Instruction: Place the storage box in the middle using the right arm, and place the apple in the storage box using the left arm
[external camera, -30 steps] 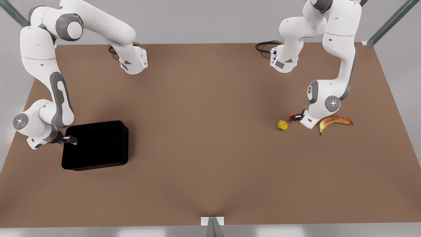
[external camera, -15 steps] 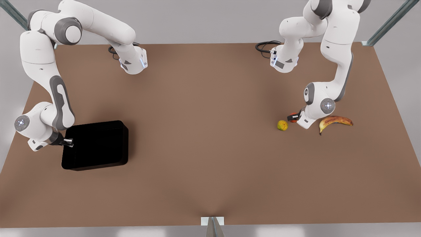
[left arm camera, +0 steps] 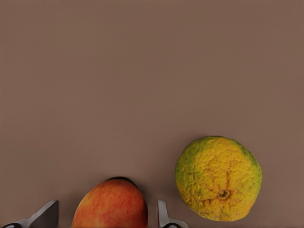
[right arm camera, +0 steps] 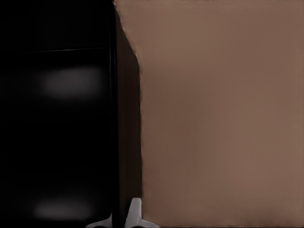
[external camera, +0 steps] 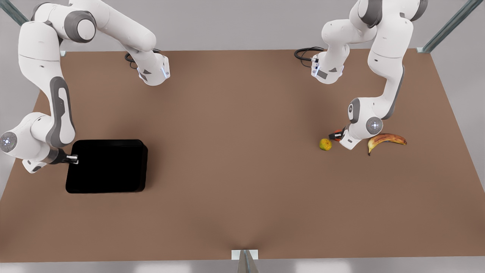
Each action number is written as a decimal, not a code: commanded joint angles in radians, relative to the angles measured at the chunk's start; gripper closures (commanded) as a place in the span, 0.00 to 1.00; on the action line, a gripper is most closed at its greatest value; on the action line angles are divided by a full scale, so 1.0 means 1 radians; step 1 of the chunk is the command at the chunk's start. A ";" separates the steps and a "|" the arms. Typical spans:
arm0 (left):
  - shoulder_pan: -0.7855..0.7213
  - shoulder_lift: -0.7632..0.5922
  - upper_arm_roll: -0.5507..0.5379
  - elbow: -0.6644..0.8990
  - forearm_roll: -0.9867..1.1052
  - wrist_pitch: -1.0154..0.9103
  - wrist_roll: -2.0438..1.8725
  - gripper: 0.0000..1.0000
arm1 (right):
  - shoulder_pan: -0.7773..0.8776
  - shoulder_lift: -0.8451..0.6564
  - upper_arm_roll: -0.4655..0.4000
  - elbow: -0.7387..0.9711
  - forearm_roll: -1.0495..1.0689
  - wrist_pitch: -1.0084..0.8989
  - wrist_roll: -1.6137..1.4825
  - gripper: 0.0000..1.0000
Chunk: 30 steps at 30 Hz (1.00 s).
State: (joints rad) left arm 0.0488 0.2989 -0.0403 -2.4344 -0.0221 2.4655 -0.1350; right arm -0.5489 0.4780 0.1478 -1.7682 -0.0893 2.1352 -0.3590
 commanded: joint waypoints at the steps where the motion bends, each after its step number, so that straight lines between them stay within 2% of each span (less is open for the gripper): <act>1: 0.000 0.000 -0.001 0.000 -0.001 0.000 0.000 0.00 | 0.000 -0.002 0.009 0.022 -0.003 -0.043 0.014 0.79; 4: 0.000 0.000 -0.001 0.000 -0.001 0.000 0.000 0.01 | -0.005 -0.039 0.093 0.039 0.008 -0.106 0.117 0.79; 6: 0.000 0.000 0.000 0.000 -0.001 0.000 0.000 0.15 | 0.000 -0.048 0.165 0.039 0.025 -0.109 0.181 0.79; 7: 0.000 0.000 0.000 0.000 -0.001 0.000 0.000 0.18 | 0.001 -0.052 0.196 0.039 0.025 -0.109 0.209 0.79; 9: 0.000 0.000 0.000 0.002 -0.001 0.000 0.000 0.18 | 0.039 -0.052 0.268 0.039 0.023 -0.119 0.327 0.79; 13: 0.000 0.005 0.000 0.002 -0.002 0.000 0.000 0.18 | 0.239 -0.052 0.282 0.090 0.025 -0.192 0.551 0.79; 20: -0.001 0.009 0.000 0.002 -0.002 0.003 0.000 0.20 | 0.245 -0.041 0.562 0.089 0.026 -0.192 0.877 0.79; 26: -0.003 0.008 0.000 0.002 -0.002 0.001 0.000 0.31 | 0.457 -0.012 0.576 0.090 0.026 -0.129 1.062 0.79; 30: -0.004 0.009 0.000 0.002 -0.002 0.001 0.000 0.32 | 0.532 0.048 0.576 0.090 0.025 -0.028 1.128 0.79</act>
State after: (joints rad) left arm 0.0446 0.3083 -0.0399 -2.4329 -0.0250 2.4667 -0.1350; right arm -0.0131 0.5310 0.7217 -1.6782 -0.0634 2.1100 0.7673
